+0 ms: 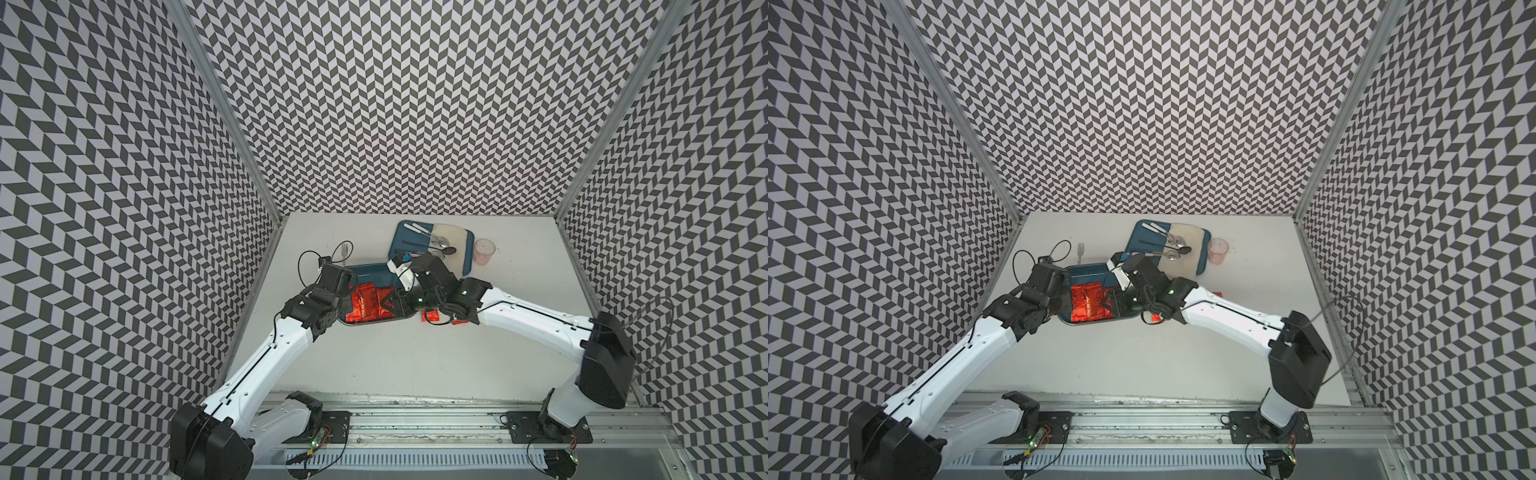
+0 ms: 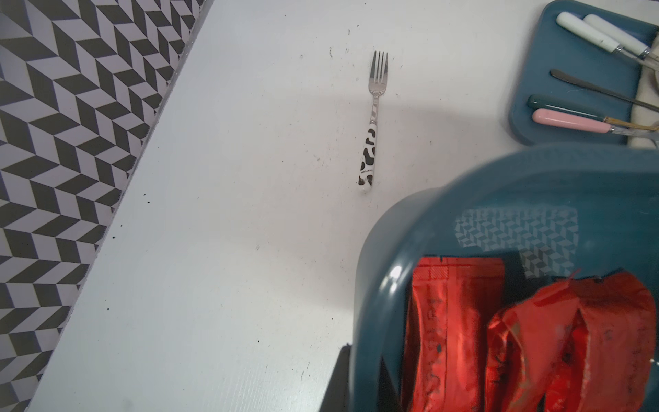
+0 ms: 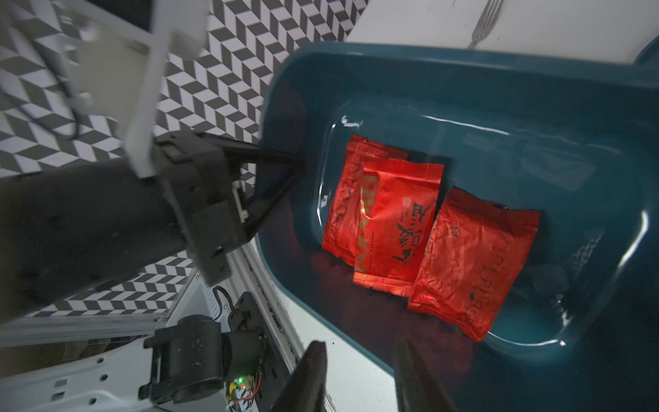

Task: Take the tea bags out of the storage box
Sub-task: Pick up the tea bag from the storage box.

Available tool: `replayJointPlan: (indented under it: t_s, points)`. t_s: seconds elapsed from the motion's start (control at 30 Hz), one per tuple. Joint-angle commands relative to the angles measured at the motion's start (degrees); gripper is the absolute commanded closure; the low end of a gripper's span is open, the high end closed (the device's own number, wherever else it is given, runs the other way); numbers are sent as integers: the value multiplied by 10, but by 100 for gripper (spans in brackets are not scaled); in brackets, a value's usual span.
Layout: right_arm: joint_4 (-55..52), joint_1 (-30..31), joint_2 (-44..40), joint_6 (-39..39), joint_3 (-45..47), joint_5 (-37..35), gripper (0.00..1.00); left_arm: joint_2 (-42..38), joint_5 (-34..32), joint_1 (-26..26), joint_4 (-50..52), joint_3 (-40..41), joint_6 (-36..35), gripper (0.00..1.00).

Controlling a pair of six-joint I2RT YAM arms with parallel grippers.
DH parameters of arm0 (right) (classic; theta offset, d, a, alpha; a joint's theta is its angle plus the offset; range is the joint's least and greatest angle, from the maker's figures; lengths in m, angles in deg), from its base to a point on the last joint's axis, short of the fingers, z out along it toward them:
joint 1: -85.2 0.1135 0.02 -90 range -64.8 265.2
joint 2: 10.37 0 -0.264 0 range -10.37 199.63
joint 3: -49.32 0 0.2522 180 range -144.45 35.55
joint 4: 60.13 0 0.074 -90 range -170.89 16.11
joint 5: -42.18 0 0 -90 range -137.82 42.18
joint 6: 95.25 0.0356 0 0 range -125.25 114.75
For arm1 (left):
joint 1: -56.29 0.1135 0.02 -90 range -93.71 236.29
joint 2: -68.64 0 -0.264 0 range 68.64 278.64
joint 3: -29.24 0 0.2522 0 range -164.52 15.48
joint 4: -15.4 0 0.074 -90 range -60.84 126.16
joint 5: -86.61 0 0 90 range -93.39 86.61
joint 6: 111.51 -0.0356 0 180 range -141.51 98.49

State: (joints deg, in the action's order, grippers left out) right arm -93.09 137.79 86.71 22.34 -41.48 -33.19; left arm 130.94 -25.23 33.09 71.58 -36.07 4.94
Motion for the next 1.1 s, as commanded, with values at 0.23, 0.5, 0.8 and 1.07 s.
replayJointPlan:
  t_s: [0.23,0.5,0.8,1.07]
  points:
    - [-58,-12,90,-40,-76,-99,50,-7,7,4,-23,0,-3,100]
    - [-48,-27,103,-49,-64,-100,46,-4,8,4,-23,0,-4,100]
    - [-16,-46,124,-60,-65,-29,51,-4,8,4,-23,0,-4,100]
    - [15,-50,115,-55,-39,17,66,-4,8,4,-23,0,-4,100]
